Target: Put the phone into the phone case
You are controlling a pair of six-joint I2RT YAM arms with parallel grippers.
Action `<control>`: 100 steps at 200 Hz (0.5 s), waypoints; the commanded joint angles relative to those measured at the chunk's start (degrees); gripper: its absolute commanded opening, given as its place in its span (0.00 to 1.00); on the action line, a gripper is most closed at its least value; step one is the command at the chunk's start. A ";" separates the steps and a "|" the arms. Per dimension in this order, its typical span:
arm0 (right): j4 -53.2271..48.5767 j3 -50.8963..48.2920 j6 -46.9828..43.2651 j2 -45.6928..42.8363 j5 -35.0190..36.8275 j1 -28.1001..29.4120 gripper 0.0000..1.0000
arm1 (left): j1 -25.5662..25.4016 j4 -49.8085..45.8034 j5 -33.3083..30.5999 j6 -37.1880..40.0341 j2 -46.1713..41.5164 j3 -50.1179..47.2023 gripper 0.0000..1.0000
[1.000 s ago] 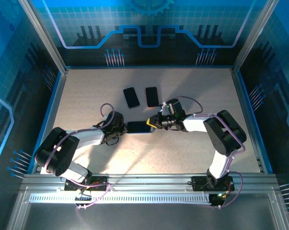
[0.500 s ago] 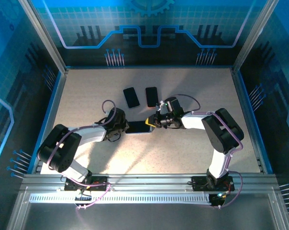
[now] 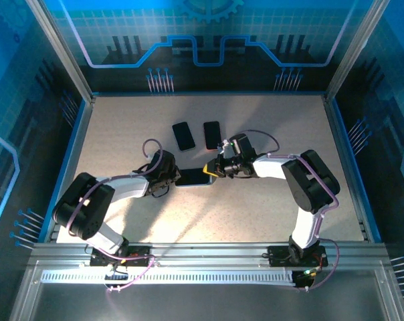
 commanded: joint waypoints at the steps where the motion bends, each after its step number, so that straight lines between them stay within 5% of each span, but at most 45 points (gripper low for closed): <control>1: -6.90 -0.34 -1.89 2.74 2.31 -0.01 0.00 | 1.22 -1.98 -2.47 0.14 -2.35 -0.41 0.15; 100: -8.19 0.00 -2.47 2.70 2.50 -0.31 0.00 | 2.61 -1.77 -0.58 1.28 0.41 0.44 0.15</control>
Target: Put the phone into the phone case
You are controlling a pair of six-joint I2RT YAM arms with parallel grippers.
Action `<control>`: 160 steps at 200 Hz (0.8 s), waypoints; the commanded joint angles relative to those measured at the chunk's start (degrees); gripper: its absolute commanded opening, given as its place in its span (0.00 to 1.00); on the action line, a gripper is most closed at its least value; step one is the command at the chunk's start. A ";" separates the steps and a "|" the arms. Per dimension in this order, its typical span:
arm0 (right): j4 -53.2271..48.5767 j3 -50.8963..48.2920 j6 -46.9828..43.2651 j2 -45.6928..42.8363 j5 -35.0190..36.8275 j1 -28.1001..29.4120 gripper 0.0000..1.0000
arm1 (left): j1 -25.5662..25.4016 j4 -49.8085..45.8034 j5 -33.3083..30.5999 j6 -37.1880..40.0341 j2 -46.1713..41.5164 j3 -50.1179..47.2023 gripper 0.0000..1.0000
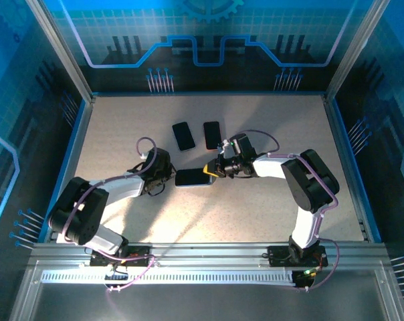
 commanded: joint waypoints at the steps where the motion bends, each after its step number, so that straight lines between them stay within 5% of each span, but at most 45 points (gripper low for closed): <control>1: -7.69 -0.23 -1.91 2.44 3.00 -0.10 0.00 | 0.22 0.73 1.13 0.63 2.69 0.54 0.15; 160: -13.34 4.29 -5.29 6.26 2.79 -0.70 0.00 | -1.03 6.40 5.52 -1.48 8.69 2.97 0.16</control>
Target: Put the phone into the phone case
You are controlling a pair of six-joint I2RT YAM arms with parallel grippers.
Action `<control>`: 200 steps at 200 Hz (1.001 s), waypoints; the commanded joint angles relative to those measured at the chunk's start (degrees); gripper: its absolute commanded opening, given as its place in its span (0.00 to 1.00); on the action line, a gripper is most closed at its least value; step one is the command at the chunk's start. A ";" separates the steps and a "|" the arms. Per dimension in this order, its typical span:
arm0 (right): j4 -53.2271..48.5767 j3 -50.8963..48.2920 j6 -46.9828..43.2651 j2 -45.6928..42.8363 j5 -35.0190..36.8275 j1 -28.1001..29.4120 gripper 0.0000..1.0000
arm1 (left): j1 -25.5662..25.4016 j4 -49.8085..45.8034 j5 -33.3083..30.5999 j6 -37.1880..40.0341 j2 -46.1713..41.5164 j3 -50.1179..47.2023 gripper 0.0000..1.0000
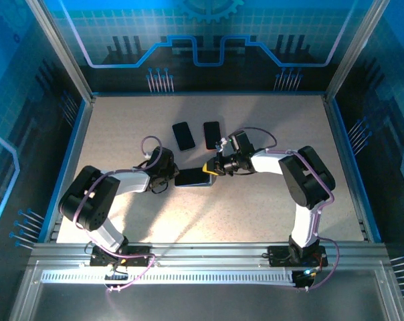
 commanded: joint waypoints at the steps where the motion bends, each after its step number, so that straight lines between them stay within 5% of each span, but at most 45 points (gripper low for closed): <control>1: -7.88 -0.45 -1.83 3.16 4.78 0.09 0.00 | -1.14 2.23 3.73 -1.24 1.54 0.65 0.16; 102: -11.18 2.47 -3.02 4.41 5.77 -0.07 0.07 | -1.09 1.74 3.02 -1.35 -0.82 -1.68 0.16; 125: -13.22 3.84 -3.38 4.23 6.61 -0.06 0.25 | -1.16 1.89 2.80 -1.42 -1.48 -2.12 0.16; 174: -16.83 7.27 -4.21 4.25 7.73 0.51 0.34 | -1.09 2.00 2.40 -1.14 -2.73 -2.94 0.16; 200: -19.61 9.29 -4.99 4.22 8.90 1.02 0.56 | -1.16 2.19 1.97 -1.10 -3.96 -3.83 0.16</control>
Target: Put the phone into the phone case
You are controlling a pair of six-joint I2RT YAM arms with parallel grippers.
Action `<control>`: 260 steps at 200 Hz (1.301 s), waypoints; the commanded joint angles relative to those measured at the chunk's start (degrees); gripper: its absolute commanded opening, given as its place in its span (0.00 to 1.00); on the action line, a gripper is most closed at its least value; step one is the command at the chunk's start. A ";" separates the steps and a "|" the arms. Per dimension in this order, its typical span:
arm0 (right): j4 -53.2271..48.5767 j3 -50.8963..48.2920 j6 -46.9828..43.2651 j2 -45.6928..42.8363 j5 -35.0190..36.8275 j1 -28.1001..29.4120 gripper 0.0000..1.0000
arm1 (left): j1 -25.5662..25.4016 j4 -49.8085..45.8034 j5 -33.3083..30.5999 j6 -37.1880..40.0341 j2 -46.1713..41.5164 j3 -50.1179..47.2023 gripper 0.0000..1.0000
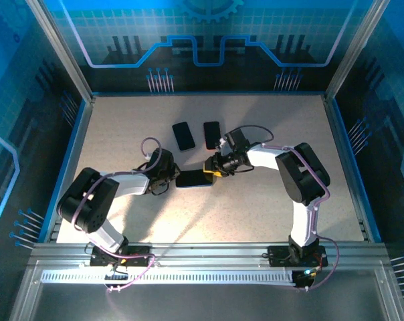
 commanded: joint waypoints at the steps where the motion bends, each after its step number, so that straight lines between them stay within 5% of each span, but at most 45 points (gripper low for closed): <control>1: -6.54 1.90 -1.23 1.14 4.45 0.72 0.57 | -0.59 -0.35 0.53 0.12 -2.32 -1.64 0.16; 28: -9.61 3.93 -1.88 1.11 6.02 1.40 0.71 | -0.55 -0.10 0.45 0.59 -3.41 -2.17 0.16; 114: -19.43 10.08 -3.30 -0.71 11.31 2.93 0.85 | -1.25 -0.67 -0.24 2.02 -5.94 -2.69 0.17; 149: -21.32 11.56 -3.64 -1.62 11.97 3.29 1.00 | -2.13 -1.68 -1.56 2.98 -6.55 -2.29 0.17; 204: -23.06 10.21 -6.03 -5.38 13.01 3.42 0.97 | -4.52 -5.78 -4.28 5.00 -8.94 -0.52 0.17; 260: -17.32 1.27 -6.91 -9.32 10.53 3.35 0.69 | -8.46 -6.73 -4.81 5.12 -6.16 2.47 0.17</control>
